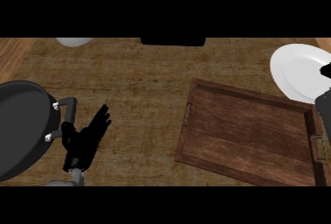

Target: Pick the lemon from the tray and place it in the plate

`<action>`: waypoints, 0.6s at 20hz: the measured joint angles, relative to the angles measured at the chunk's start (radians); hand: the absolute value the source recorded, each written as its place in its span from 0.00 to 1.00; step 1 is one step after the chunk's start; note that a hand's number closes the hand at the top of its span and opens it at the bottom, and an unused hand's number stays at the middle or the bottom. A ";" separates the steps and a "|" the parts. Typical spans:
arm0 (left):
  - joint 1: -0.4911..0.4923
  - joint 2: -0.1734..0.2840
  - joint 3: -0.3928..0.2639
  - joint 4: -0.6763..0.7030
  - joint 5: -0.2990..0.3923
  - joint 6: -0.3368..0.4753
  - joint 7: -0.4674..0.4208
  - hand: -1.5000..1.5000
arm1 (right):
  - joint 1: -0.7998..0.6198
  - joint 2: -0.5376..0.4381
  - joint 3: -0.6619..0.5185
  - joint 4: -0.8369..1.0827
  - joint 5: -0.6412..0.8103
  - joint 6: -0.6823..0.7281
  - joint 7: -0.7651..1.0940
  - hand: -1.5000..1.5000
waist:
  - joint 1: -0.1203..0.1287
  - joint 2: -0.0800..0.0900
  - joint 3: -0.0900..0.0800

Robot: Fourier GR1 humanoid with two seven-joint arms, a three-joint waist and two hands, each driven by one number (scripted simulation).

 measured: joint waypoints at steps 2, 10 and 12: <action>-0.001 0.001 0.000 -0.002 -0.002 -0.001 0.000 0.50 | -0.003 -0.021 -0.024 0.042 -0.055 0.039 -0.005 0.00 | 0.002 0.002 0.001; -0.009 -0.002 0.005 0.002 0.006 -0.007 0.006 0.50 | 0.003 -0.039 -0.113 0.099 -0.274 0.204 -0.219 0.00 | 0.004 0.006 0.005; -0.013 -0.002 0.008 0.003 0.007 -0.005 0.013 0.50 | 0.012 -0.033 -0.135 0.077 -0.329 0.212 -0.306 0.00 | 0.003 0.006 0.007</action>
